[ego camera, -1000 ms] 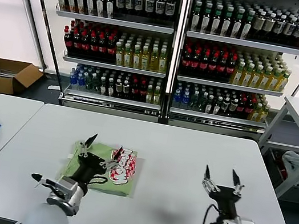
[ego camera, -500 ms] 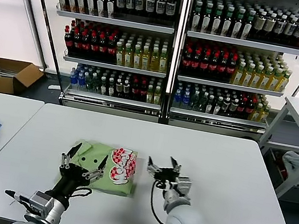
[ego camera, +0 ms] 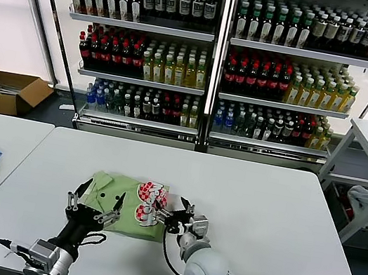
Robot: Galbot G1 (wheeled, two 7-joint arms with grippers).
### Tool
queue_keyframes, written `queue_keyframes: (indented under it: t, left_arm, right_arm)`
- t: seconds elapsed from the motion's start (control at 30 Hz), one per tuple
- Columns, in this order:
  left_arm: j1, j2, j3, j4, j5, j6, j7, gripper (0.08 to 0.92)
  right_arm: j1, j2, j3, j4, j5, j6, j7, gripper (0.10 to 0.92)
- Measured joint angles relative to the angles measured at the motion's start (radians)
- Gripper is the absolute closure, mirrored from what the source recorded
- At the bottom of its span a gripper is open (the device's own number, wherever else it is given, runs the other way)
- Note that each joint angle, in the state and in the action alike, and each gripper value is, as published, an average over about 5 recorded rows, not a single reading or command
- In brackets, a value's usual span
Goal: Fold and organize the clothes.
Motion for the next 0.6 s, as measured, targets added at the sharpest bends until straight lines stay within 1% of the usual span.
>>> queue_keyframes:
  t: [0.07, 0.27, 0.6]
  left_arm:
    - [0.004, -0.002, -0.002, 0.001, 0.002, -0.001, 0.001, 0.177]
    - [0.014, -0.009, -0.006, 0.007, 0.009, -0.007, 0.002, 0.177]
    - [0.022, -0.012, -0.011, 0.02, 0.012, -0.002, -0.01, 0.177]
  right_arm:
    - [-0.002, 0.005, -0.006, -0.008, -0.001, 0.003, -0.005, 0.245]
    - [-0.015, 0.031, -0.012, -0.033, -0.003, 0.01, -0.011, 0.392]
    - [-0.036, 0.066, -0.009, -0.068, -0.008, 0.039, 0.0, 0.695]
